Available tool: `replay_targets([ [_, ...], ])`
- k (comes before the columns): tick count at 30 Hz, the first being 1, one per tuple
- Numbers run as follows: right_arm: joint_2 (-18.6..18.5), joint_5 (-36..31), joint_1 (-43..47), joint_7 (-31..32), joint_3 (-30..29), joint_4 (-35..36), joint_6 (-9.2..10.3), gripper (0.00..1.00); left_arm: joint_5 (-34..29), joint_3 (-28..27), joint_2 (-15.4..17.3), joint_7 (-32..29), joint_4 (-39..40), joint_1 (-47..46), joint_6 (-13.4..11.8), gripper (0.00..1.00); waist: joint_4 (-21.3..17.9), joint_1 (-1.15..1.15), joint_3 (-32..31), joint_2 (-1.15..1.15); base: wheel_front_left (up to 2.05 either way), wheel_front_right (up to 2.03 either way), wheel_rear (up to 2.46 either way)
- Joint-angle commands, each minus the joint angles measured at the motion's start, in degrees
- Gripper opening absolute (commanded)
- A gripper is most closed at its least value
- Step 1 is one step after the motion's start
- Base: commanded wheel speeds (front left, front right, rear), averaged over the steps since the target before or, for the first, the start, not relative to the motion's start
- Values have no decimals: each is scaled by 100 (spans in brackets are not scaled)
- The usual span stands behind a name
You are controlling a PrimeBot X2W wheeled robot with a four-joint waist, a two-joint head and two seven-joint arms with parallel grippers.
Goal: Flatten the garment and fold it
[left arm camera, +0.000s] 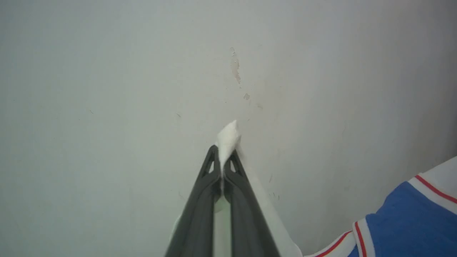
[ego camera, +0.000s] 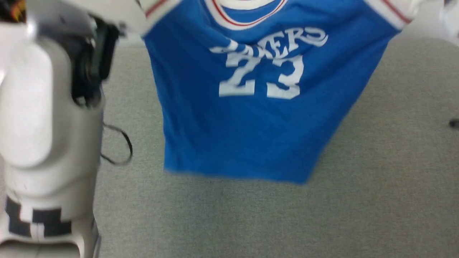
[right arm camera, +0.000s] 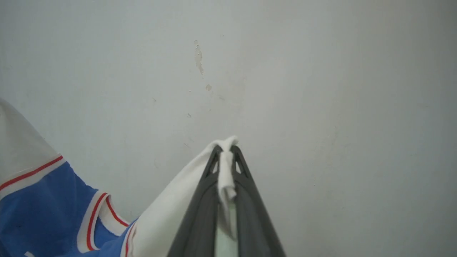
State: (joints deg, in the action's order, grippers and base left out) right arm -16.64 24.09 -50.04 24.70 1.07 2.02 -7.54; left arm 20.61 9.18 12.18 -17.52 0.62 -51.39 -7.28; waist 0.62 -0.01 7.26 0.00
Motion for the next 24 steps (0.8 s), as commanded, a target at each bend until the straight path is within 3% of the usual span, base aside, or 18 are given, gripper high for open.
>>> replay_targets([
  [1,56,-61,-287,9,52,-126,5,0,-56,16,47,-72,-173,-284,52,0,-97,1,-87,0,0,0,0],
  [12,266,-60,-1625,398,445,-1112,5,0,-37,131,127,-839,-1142,-1607,87,0,-252,1,11,0,0,0,0],
  [18,341,-14,-2004,707,347,-1468,5,0,-3,107,78,-1151,-1231,-1889,-97,0,-424,1,482,0,0,0,0],
  [24,291,-149,-2557,821,242,-1722,5,0,-189,73,-11,-1126,-1263,-2498,-438,0,-590,1,1356,0,0,0,0],
])
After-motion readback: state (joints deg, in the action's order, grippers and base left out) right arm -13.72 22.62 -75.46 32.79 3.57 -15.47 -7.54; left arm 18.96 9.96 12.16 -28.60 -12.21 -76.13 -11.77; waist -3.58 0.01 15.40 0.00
